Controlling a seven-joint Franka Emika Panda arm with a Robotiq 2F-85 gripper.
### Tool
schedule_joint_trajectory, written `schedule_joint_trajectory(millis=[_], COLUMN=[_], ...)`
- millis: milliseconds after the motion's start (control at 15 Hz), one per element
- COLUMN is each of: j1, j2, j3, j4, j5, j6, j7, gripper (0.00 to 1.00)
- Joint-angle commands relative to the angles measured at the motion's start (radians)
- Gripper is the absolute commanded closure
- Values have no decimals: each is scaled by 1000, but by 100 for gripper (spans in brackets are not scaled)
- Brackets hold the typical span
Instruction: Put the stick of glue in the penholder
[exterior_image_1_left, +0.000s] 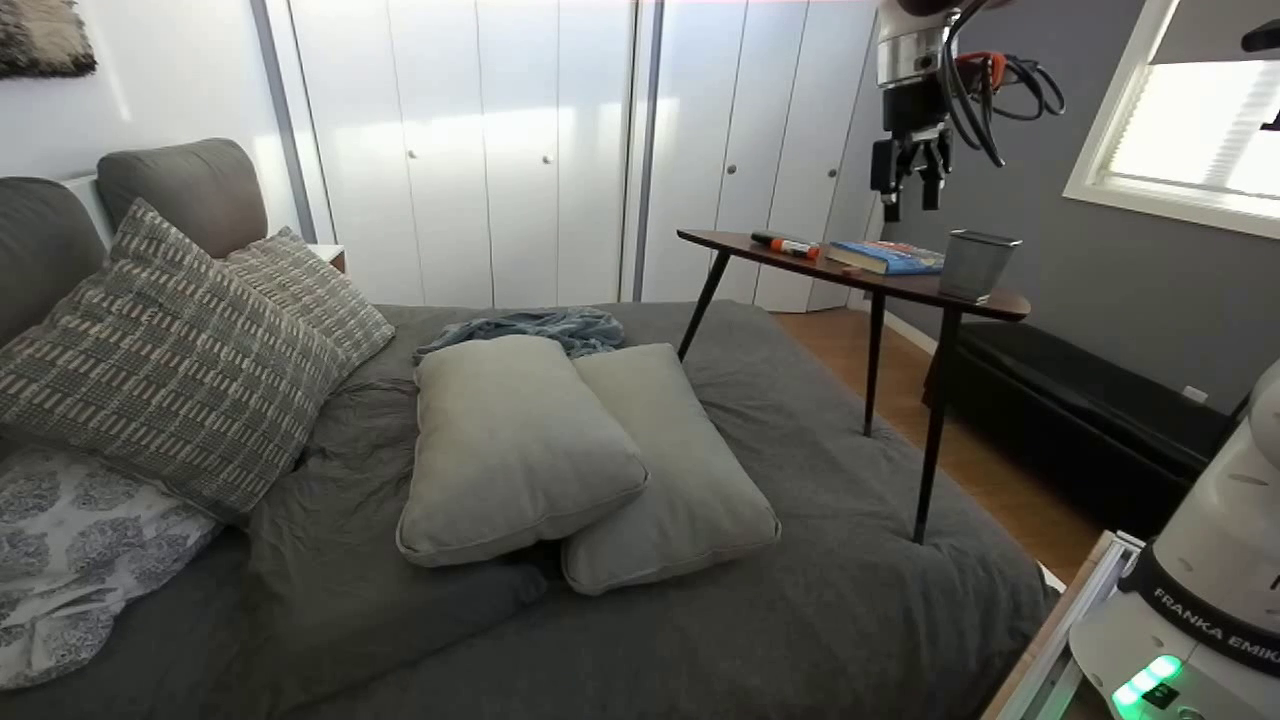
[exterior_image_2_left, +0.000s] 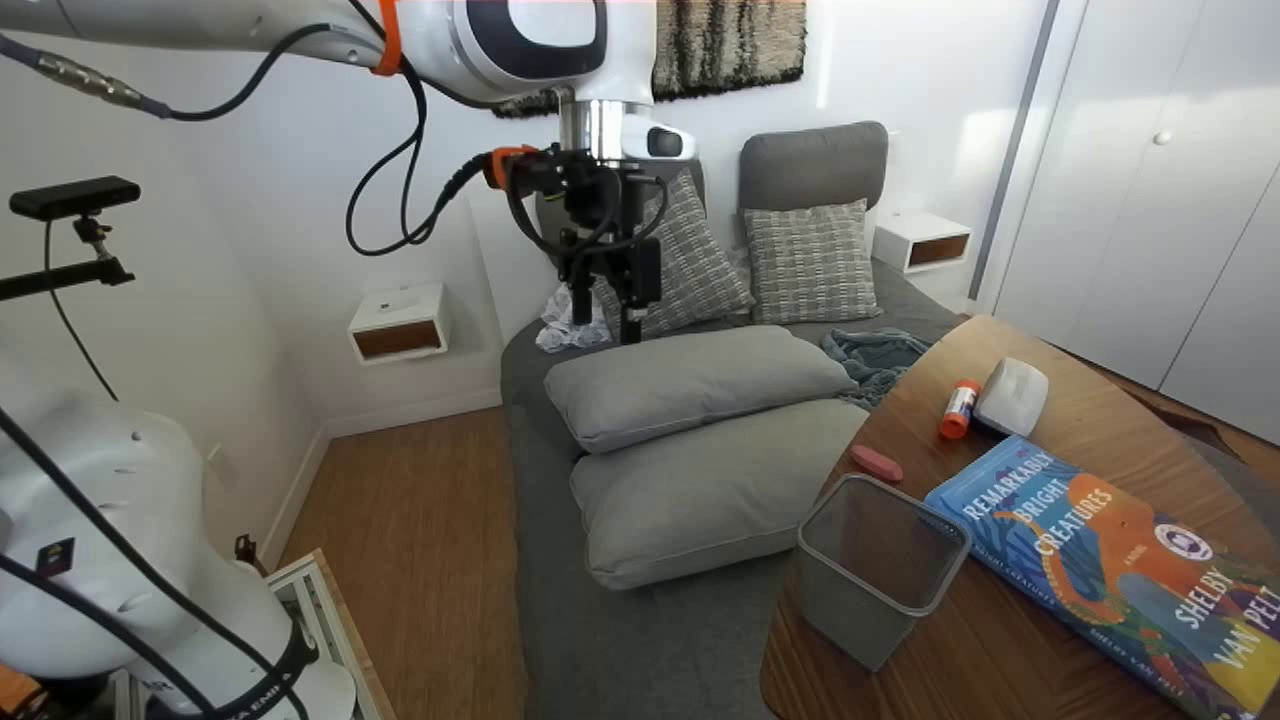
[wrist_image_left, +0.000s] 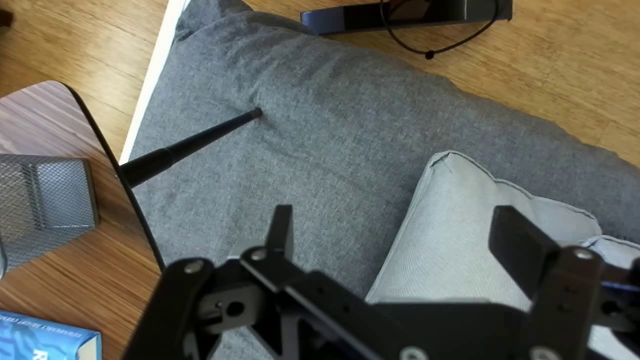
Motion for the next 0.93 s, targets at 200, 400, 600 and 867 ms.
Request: schedule_joint_trajectory(millis=[200,400,600,867], j1=[-38,-73,-95,-101], j2=[58,115,172,238], j3=[-46,-83,-107,-130], j4=[56,119,181,273], j5=[22,20,-15,-56], j6=[4,41,99,83], j7=[194,283,303,100], gripper=[0,0,0,0])
